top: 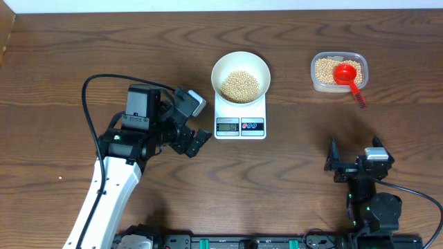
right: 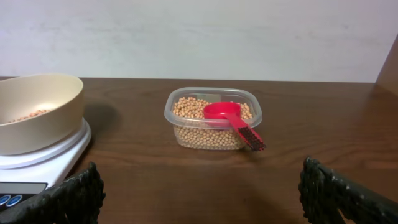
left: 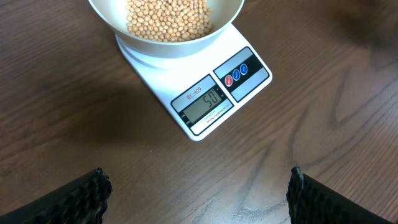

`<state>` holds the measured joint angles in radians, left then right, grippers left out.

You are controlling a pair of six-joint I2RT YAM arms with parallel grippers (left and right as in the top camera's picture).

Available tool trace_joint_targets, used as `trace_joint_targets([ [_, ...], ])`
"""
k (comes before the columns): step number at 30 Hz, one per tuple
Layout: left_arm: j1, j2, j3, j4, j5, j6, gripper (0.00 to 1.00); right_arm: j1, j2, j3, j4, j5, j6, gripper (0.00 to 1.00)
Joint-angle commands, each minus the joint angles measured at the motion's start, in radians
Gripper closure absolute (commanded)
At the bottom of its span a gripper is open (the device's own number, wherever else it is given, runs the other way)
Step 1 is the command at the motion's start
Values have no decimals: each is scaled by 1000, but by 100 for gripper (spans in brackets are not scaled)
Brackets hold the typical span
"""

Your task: Scoop item into bowl and weigh 50g on scale

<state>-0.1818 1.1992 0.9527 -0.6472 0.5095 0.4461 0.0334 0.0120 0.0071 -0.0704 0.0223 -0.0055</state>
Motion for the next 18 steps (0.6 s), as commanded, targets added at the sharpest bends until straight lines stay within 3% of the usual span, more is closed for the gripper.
trace_joint_targets([
  [1,-3,3,-4,-1,-5,9,7,8,-7,-2,-5,-6,-11,1],
  [16,-3,-89,-5,-1,-6,10,7,8,-7,-2,-5,-6,-11,1],
  [18,-3,-142,-5,-15,-19,9,2,8,-7,-2,-5,-6,-11,1],
])
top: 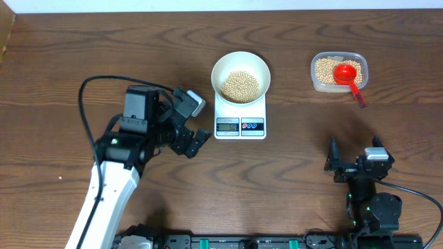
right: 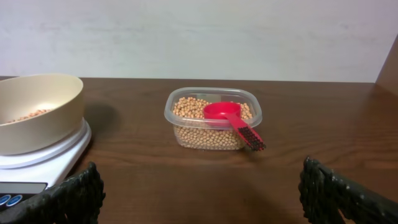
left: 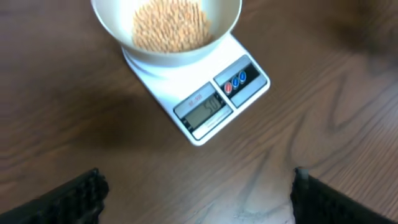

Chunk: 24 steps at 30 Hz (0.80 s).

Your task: Scoop item into bowl and weigh 50g on scale

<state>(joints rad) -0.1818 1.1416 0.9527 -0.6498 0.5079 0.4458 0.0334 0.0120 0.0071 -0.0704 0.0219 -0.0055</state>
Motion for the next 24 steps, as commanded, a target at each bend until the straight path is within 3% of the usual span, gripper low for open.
trace_joint_targets([
  [1,-3,-110,-5,-21,-33,10,2,8,-7,-2,-5,-6,-11,1],
  [7,-3,-277,-20,-27,-179,-2,2,8,-7,-2,-5,-6,-11,1],
  [14,48,-454,-62,8,-347,-159,2,8,-7,-2,-5,-6,-11,1],
  [18,103,-536,-107,18,-364,-183,2,8,-7,-2,-5,-6,-11,1],
  [24,189,-689,-280,200,-364,-182,2,8,-7,-2,-5,-6,-11,1],
])
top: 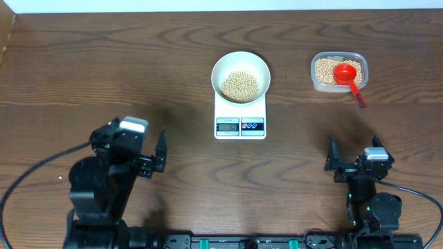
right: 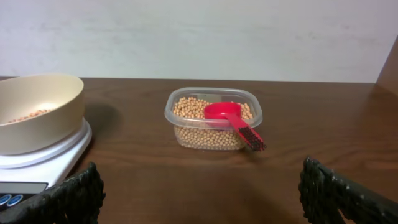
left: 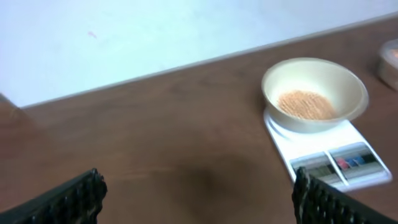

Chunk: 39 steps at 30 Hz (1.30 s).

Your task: Scoop item into bowl and weigh 50g on scale

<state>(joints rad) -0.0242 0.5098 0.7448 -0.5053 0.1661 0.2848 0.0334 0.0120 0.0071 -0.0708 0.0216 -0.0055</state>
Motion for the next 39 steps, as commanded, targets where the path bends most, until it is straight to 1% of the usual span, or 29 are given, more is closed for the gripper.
trace_joint_targets([
  [1,45,-85,-112,99,-23,-21,2,8,-7,-2,-5,-5,-11,1],
  [8,122,-243,-359,329,-26,-21,2,8,-7,-2,-5,-5,-11,1],
  [11,145,-302,-446,406,-26,-21,2,8,-7,-2,-4,-5,-11,1],
  [14,148,-357,-508,440,-56,-21,2,8,-7,-2,-5,-5,-11,1],
  [15,148,-394,-542,443,-84,-21,2,8,-7,-2,-4,-5,-11,1],
  [20,148,-474,-607,443,-129,-24,2,8,-7,-2,-4,-5,-11,1],
  [24,148,-507,-649,442,-175,-91,2,8,-7,-2,-5,-5,-11,1],
  [27,148,-509,-677,443,-178,-115,2,8,-7,-2,-5,-5,-11,1],
  [33,148,-509,-740,445,-174,-115,2,8,-7,-2,-5,-5,-11,1],
  [39,147,-509,-741,433,-167,-116,2,8,-7,-2,-5,-5,-11,1],
])
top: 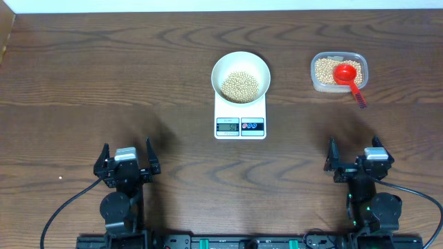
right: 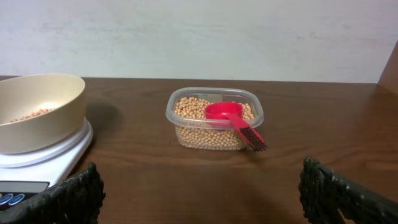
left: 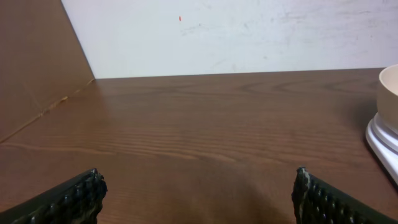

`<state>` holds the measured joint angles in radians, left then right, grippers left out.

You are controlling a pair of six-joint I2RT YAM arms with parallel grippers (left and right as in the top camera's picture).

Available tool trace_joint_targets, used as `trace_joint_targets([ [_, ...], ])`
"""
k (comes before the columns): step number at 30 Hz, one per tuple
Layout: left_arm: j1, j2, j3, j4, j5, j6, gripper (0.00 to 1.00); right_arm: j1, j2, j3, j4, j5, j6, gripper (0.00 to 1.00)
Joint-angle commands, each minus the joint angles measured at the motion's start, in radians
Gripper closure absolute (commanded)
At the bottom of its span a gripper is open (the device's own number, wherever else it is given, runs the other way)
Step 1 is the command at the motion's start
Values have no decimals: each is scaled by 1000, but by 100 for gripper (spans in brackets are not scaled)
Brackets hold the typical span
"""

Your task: Scoop item into bowl and weigh 50g on scale

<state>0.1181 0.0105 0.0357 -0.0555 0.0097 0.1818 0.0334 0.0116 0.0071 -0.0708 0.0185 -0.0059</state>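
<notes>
A cream bowl (top: 240,76) holding soybeans sits on the white scale (top: 240,119) at mid-table, also seen as the bowl (right: 37,118) at the left of the right wrist view. A clear tub of soybeans (top: 338,71) at the back right holds the red scoop (top: 348,77), its handle resting over the rim (right: 249,133). My left gripper (top: 125,160) stands open near the front left, holding nothing. My right gripper (top: 357,159) is open near the front right, empty too.
A brown wall panel (left: 37,68) stands at the table's left edge. The scale's rim (left: 382,146) shows at the right of the left wrist view. Black arm bases line the front edge.
My left arm has drawn back to the front left, and its gripper now faces level across the table. The right arm, bowl, scale and tub are unchanged.
My left gripper hovered open just left of the scale, looking down at its display reading 50, and stayed there at the following moment. Then it had pulled away toward the front left. Now it sits low at the front edge. The right arm never moved.
</notes>
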Motion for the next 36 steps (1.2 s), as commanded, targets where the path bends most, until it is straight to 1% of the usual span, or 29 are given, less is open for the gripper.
trace_joint_targets([
  [1,5,-9,-32,-17,-11,-13,2,8,-7,-2,-5,-2,-10,1],
  [7,5,-9,-32,-17,-9,-31,2,8,-7,-2,-5,-2,-10,1],
  [36,5,-6,-32,-15,-3,-30,2,8,-7,-2,-4,-2,-10,1],
])
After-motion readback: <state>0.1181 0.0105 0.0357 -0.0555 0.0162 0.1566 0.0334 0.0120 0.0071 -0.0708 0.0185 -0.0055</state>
